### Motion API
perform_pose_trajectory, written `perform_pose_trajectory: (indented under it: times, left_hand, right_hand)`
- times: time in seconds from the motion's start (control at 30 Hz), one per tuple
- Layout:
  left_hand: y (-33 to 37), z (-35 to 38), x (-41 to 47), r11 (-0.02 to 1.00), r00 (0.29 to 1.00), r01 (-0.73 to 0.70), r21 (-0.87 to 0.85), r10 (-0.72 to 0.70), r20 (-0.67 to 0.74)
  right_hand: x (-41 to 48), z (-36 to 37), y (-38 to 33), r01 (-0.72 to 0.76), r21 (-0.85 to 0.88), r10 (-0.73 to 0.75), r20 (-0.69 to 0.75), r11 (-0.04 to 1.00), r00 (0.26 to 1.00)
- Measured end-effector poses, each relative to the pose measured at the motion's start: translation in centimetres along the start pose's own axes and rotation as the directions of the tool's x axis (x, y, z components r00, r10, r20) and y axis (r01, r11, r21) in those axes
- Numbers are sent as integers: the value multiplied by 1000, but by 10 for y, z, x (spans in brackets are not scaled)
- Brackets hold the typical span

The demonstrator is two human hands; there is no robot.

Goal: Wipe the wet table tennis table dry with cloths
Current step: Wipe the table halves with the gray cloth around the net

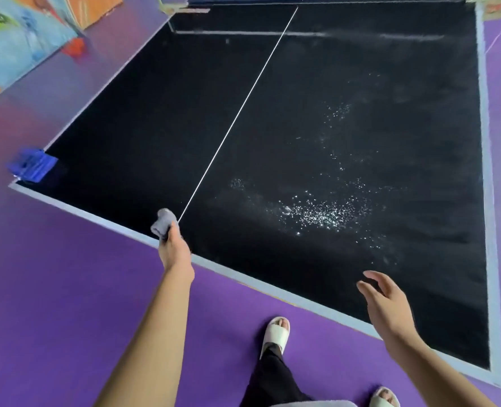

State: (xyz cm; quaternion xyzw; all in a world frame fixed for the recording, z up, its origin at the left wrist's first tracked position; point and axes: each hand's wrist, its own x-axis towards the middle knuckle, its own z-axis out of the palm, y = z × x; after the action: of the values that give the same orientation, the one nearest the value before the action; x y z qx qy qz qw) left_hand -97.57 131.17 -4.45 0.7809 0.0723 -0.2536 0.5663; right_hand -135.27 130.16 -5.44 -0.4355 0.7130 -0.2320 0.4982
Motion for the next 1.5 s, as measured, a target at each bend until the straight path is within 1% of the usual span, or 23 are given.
perform_pose_trajectory:
  times: [0.03,0.1,0.13,0.2,0.27,0.3,0.33,0.4,0.43,0.47,0.53,0.6,0.67,0.77,0.9,0.97,1.07,1.17,1.23,1.3,1.37,1.43,1.5]
  left_hand:
    - [9,8,22,997,996,-68,39,66,67]
    - [21,24,75,961,977,-202,189,185,103]
    - [27,28,101,931,967,-251,263,228,117]
    - [31,35,147,858,939,-343,382,303,164]
    - [26,46,180,766,918,-396,507,326,224]
    - [23,53,186,713,918,-396,579,293,267]
    - [16,60,190,620,907,-422,661,275,320]
    - [5,72,179,382,872,-488,784,239,426]
    - [-1,76,175,306,857,-513,802,239,457]
    - [-8,78,175,264,847,-525,809,254,467]
    - [-14,79,178,246,858,-503,828,257,445]
    - [-14,83,178,263,872,-480,837,241,425]
    - [-15,93,169,282,859,-511,812,202,471]
    - [-22,122,138,254,772,-633,732,127,623]
    - [-38,158,78,226,639,-755,615,48,767]
    - [-51,169,51,206,578,-801,562,22,816]
    - [-73,177,8,154,518,-845,512,-4,855]
    - [-91,181,-30,72,464,-883,465,-30,885]
    - [-102,182,-53,51,438,-896,440,-50,898]
    - [-112,184,-74,46,419,-905,423,-69,905]
    - [-121,187,-92,48,414,-907,417,-70,908]
    - [-127,191,-110,44,419,-906,422,-63,906]
    - [-135,195,-129,35,422,-905,425,-63,904]
  right_hand:
    - [5,13,3,-33,-33,30,-81,999,996]
    - [14,40,11,-101,-127,79,-168,987,983]
    - [16,52,17,-139,-218,101,-177,966,979]
    - [14,70,29,-175,-446,118,-154,878,981]
    - [11,80,37,-173,-548,113,-142,818,983]
    - [11,83,38,-174,-568,109,-147,805,983]
    - [11,86,39,-180,-582,107,-158,793,982]
    - [11,84,41,-175,-605,88,-170,776,981]
    - [12,84,41,-174,-609,85,-172,774,981]
    - [12,83,41,-174,-611,83,-173,772,981]
    - [12,83,42,-175,-610,84,-175,773,981]
    - [13,83,41,-187,-606,91,-185,773,978]
    - [13,86,43,-189,-612,88,-192,768,977]
    - [10,91,43,-185,-596,76,-204,782,976]
    - [8,92,42,-184,-589,83,-194,787,977]
    - [9,88,42,-171,-578,81,-178,798,981]
    - [4,77,47,-120,-583,48,-137,804,989]
    - [-4,63,56,-112,-658,34,-130,744,991]
    - [-9,50,64,-152,-690,54,-161,707,985]
    - [-14,33,73,-221,-649,96,-223,728,970]
    - [-19,14,85,-249,-623,106,-257,742,961]
    - [-23,-7,101,-216,-656,71,-241,724,968]
    - [-27,-28,119,-148,-702,28,-179,696,983]
